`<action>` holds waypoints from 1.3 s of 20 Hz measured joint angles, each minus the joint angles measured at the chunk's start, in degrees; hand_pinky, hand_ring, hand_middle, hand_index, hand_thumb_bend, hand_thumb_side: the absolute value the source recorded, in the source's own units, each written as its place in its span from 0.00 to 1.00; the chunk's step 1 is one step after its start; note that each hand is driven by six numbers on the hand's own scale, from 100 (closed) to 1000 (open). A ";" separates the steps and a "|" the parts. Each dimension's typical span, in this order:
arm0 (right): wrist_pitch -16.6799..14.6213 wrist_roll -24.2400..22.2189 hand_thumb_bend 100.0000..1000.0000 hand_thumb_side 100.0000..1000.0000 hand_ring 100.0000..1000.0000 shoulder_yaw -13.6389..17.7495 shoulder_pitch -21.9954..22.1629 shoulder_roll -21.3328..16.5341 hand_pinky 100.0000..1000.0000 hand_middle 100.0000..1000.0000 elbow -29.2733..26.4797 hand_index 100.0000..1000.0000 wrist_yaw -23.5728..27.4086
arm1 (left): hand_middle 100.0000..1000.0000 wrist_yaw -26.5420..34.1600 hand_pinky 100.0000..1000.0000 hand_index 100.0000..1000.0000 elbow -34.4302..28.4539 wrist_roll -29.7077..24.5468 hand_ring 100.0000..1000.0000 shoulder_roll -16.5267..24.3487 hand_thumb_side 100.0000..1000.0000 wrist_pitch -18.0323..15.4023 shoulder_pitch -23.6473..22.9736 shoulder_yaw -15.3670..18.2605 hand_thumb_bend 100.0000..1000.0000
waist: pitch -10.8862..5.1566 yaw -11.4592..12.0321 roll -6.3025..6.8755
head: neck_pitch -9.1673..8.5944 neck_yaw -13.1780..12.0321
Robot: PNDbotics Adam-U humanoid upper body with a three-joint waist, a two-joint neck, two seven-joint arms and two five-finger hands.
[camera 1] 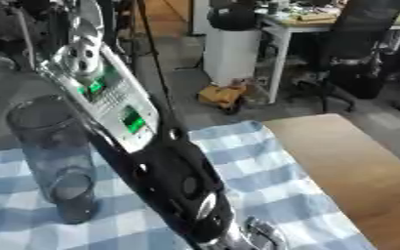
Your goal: Arrange flowers into the vase.
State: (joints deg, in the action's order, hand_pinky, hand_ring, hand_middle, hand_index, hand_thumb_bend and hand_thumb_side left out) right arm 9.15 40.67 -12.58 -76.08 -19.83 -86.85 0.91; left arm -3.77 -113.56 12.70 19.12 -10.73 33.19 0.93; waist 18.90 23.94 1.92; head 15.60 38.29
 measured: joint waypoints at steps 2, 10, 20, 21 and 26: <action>2.33 0.91 0.00 0.14 0.00 -0.13 0.02 -0.07 0.00 0.00 -0.01 0.00 -0.88 | 0.96 0.03 0.67 1.00 0.00 -0.06 0.99 0.00 1.00 -0.06 0.00 0.00 0.00 | -0.14 0.01 -0.02 | 0.01 0.05; 6.39 3.46 0.00 0.11 0.00 0.73 0.48 -0.07 0.00 0.00 -0.43 0.00 1.71 | 0.96 0.26 0.67 1.00 0.00 -0.23 0.99 -0.06 1.00 -0.23 0.02 0.00 0.00 | -0.86 0.51 -0.59 | 0.97 0.31; 8.40 4.35 0.00 0.11 0.00 0.75 1.30 0.29 0.00 0.00 -1.51 0.00 10.04 | 0.96 0.49 0.67 1.00 0.00 -0.46 0.98 -0.56 1.00 -0.46 0.14 0.00 0.00 | -1.31 0.79 -1.35 | 1.48 0.70; 8.57 4.19 0.00 0.12 0.00 0.54 1.45 0.43 0.00 0.00 -1.77 0.00 10.70 | 0.96 0.51 0.67 1.00 0.00 -0.46 0.98 -0.56 1.00 -0.47 0.14 0.00 0.00 | -1.33 0.82 -1.37 | 1.48 0.70; 9.32 3.39 0.00 0.14 0.00 -0.19 1.85 0.47 0.00 0.00 -3.26 0.00 13.24 | 0.96 0.51 0.68 1.00 0.00 -0.50 0.98 -0.56 1.00 -0.59 0.16 0.01 0.00 | -1.52 0.83 -1.39 | 1.52 0.67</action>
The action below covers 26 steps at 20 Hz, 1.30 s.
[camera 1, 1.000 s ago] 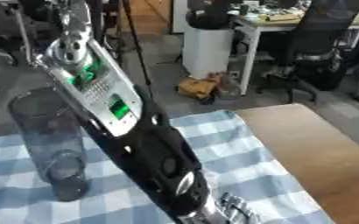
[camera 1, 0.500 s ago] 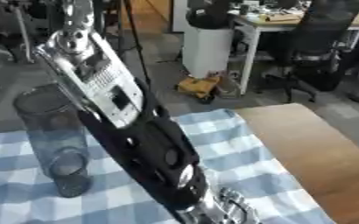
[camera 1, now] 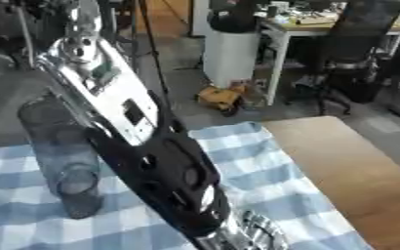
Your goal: Arrange flowers into the vase.
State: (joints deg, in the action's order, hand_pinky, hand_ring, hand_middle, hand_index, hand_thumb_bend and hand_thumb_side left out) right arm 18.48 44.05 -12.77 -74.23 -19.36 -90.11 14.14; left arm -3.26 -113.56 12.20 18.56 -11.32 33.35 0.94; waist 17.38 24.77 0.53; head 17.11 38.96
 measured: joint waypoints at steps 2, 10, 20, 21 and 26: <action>0.38 -0.38 0.00 0.13 0.00 -0.20 0.38 0.00 0.00 0.00 -0.15 0.00 0.89 | 0.96 0.00 0.68 1.00 0.00 0.03 0.98 0.00 1.00 -0.04 0.00 0.00 0.00 | -0.01 -0.02 -0.01 | 0.02 -0.02; 0.97 -0.91 0.00 0.14 0.00 -0.84 1.12 -0.02 0.00 0.00 -0.14 0.00 2.11 | 0.96 0.00 0.68 1.00 0.00 0.10 0.98 0.00 1.00 -0.14 0.00 0.02 0.00 | -0.01 -0.13 -0.31 | 0.27 -0.32; 0.98 -1.52 0.00 0.16 0.00 -1.39 1.70 -0.61 0.00 0.00 1.33 0.00 -0.03 | 0.95 0.00 0.67 1.00 0.00 0.23 0.98 0.00 1.00 -0.28 -0.04 0.04 0.00 | -0.03 -0.40 -0.33 | 0.45 -0.50; 0.83 -1.68 0.00 0.16 0.00 -1.40 1.71 -0.62 0.00 0.00 1.67 0.00 -0.43 | 0.95 0.00 0.67 1.00 0.00 0.23 0.98 0.00 1.00 -0.28 -0.04 0.04 0.00 | -0.02 -0.40 -0.32 | 0.44 -0.49; 0.40 -2.45 0.00 0.16 0.00 -1.40 1.99 -0.71 0.00 0.00 2.86 0.00 -1.19 | 0.95 0.00 0.67 1.00 0.00 0.25 0.98 0.00 1.00 -0.31 -0.05 0.05 0.00 | 0.65 -0.52 -0.17 | 0.38 -0.25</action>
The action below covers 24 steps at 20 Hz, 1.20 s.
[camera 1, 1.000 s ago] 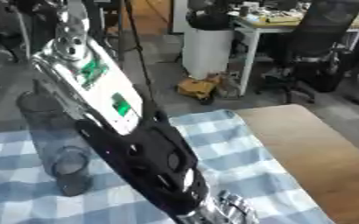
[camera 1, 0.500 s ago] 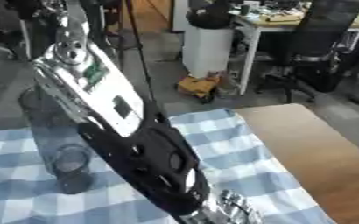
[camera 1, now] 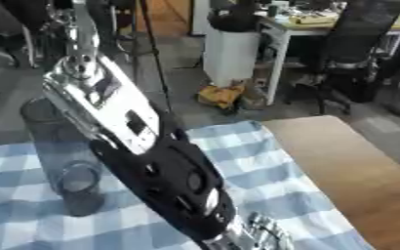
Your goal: Arrange flowers into the vase.
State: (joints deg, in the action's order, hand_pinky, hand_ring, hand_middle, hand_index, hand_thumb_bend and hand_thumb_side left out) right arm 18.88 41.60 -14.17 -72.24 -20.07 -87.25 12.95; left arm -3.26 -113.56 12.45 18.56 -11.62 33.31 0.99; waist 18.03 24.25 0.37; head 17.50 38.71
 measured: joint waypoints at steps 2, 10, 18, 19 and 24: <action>-0.21 -0.25 0.00 0.17 0.00 -0.01 0.14 -0.17 0.00 0.00 0.28 0.00 -0.22 | 0.95 0.00 0.67 1.00 0.00 0.02 0.98 0.00 1.00 -0.02 0.00 0.00 0.00 | 0.36 -0.05 0.12 | -0.07 0.08; -0.35 -0.80 0.00 0.17 0.00 -0.02 0.14 -0.47 0.00 0.00 0.91 0.00 -0.28 | 0.94 0.00 0.67 1.00 0.00 0.07 0.98 -0.46 1.00 -0.04 -0.01 0.00 0.00 | 1.52 -0.04 0.59 | -0.73 0.69; -1.36 -1.86 0.00 0.18 0.00 -0.05 -0.49 -0.94 0.00 0.00 2.23 0.00 -0.91 | 0.94 0.00 0.66 1.00 0.00 0.08 0.98 -0.47 1.00 -0.05 -0.01 0.00 0.00 | 2.36 0.25 0.58 | -1.69 1.27; -1.55 -2.08 0.00 0.18 0.00 -0.05 -0.74 -0.94 0.00 0.00 2.61 0.00 -1.15 | 0.93 0.00 0.66 1.00 0.00 0.07 0.98 -0.48 1.00 -0.05 -0.01 0.00 0.00 | 2.51 0.37 0.58 | -1.95 1.36; -3.18 -3.73 0.00 0.19 0.00 -0.10 -1.46 -0.94 0.00 0.00 5.02 0.00 -2.78 | 0.93 0.03 0.66 1.00 0.00 0.01 0.98 -0.52 1.00 -0.08 0.00 0.00 0.00 | 3.15 0.58 0.53 | -3.05 1.73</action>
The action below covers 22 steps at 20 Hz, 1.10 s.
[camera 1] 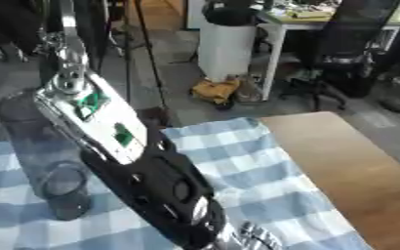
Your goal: Arrange flowers into the vase.
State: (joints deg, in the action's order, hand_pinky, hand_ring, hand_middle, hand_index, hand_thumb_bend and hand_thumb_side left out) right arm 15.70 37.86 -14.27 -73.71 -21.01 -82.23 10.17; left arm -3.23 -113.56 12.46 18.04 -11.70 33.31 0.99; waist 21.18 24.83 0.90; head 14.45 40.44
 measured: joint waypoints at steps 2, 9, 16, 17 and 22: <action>-0.90 -0.90 0.00 0.22 0.00 0.00 -0.22 0.00 0.00 0.00 0.82 0.00 -0.39 | 0.93 0.10 0.66 1.00 0.00 -0.05 0.98 -0.16 1.00 -0.04 0.01 0.00 0.00 | 0.13 0.10 -0.02 | -0.49 0.06; -2.68 -3.17 0.00 0.28 0.00 0.17 -0.43 0.00 0.02 0.00 3.41 0.00 -1.68 | 0.93 0.21 0.66 1.00 0.00 -0.15 0.98 -0.38 1.00 -0.02 0.02 0.00 0.00 | 0.73 0.11 -0.32 | -1.99 0.06; -4.35 -4.32 0.00 0.32 0.02 0.89 -0.94 0.00 0.06 0.00 5.24 0.00 -2.68 | 0.93 0.24 0.66 1.00 0.00 -0.30 0.98 -0.40 1.00 -0.05 0.25 0.00 0.00 | 1.13 0.52 -0.31 | -3.69 0.05; -4.83 -4.62 0.00 0.33 0.03 0.93 -0.96 0.00 0.07 0.00 5.47 0.00 -2.80 | 0.93 0.25 0.65 1.00 0.00 -0.38 0.98 -0.40 1.00 -0.06 0.34 0.00 0.00 | 1.15 0.70 -0.30 | -4.07 0.08; -7.41 -6.08 0.00 0.44 0.09 1.25 -1.24 -0.01 0.10 0.00 6.35 0.00 -3.52 | 0.93 0.42 0.65 1.00 0.00 -0.61 0.98 -0.43 1.00 -0.04 0.37 0.00 0.00 | 1.63 0.76 -0.29 | -5.14 0.27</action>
State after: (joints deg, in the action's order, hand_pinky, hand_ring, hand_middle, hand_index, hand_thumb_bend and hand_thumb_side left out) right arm 8.29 31.78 -13.02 -74.94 -21.02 -75.88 6.64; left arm -2.81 -113.56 11.85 17.61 -11.74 33.68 0.99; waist 22.81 25.59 0.61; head 9.31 40.71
